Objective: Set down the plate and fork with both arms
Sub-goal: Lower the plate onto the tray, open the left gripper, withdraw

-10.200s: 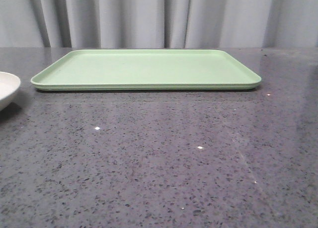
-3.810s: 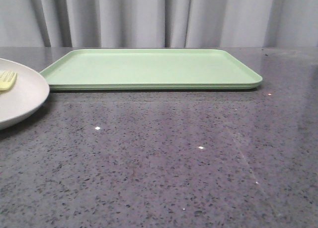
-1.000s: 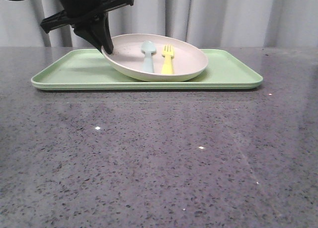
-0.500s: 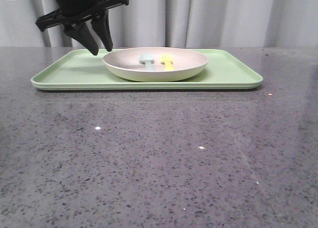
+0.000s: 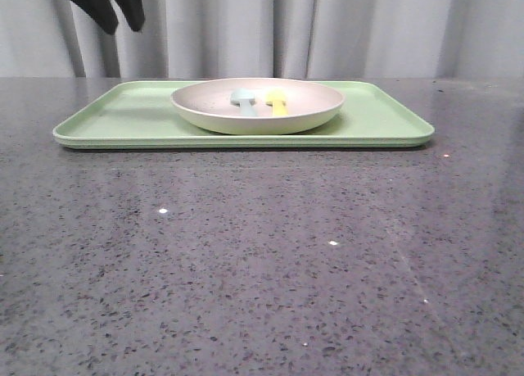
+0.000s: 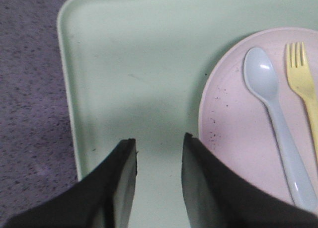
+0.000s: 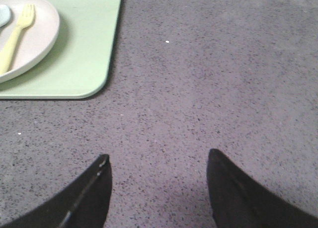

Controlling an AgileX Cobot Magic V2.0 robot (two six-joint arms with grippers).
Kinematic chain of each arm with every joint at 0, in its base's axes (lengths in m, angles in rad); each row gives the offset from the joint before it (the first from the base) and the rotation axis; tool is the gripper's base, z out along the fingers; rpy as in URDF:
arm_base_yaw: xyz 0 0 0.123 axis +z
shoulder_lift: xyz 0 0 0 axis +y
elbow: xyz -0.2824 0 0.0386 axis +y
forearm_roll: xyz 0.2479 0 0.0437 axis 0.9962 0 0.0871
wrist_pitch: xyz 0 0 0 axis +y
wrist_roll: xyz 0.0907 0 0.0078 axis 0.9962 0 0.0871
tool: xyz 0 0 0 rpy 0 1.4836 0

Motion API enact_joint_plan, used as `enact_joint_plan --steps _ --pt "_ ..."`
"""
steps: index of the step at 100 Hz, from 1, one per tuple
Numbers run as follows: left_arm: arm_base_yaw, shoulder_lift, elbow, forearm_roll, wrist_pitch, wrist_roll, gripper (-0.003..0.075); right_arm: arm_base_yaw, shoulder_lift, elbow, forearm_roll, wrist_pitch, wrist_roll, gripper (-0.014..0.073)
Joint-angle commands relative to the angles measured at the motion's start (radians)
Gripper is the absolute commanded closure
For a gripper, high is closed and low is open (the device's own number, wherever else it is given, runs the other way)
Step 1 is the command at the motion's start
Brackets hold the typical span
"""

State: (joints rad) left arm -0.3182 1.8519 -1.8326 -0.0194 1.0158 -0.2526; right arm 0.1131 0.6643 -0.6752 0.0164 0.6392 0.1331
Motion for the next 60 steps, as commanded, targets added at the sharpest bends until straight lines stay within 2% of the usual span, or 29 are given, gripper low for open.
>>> enact_joint_plan --steps 1,29,60 --pt "0.002 -0.115 0.017 0.040 -0.043 -0.011 0.0490 0.011 0.044 -0.081 -0.006 -0.042 -0.009 0.0157" --pt "0.004 -0.332 0.305 0.084 -0.204 -0.011 0.0491 0.077 0.226 -0.289 -0.006 0.047 -0.009 0.0157" --pt "0.004 -0.554 0.621 0.084 -0.333 -0.015 0.0491 0.202 0.484 -0.569 -0.006 0.146 -0.009 0.0157"
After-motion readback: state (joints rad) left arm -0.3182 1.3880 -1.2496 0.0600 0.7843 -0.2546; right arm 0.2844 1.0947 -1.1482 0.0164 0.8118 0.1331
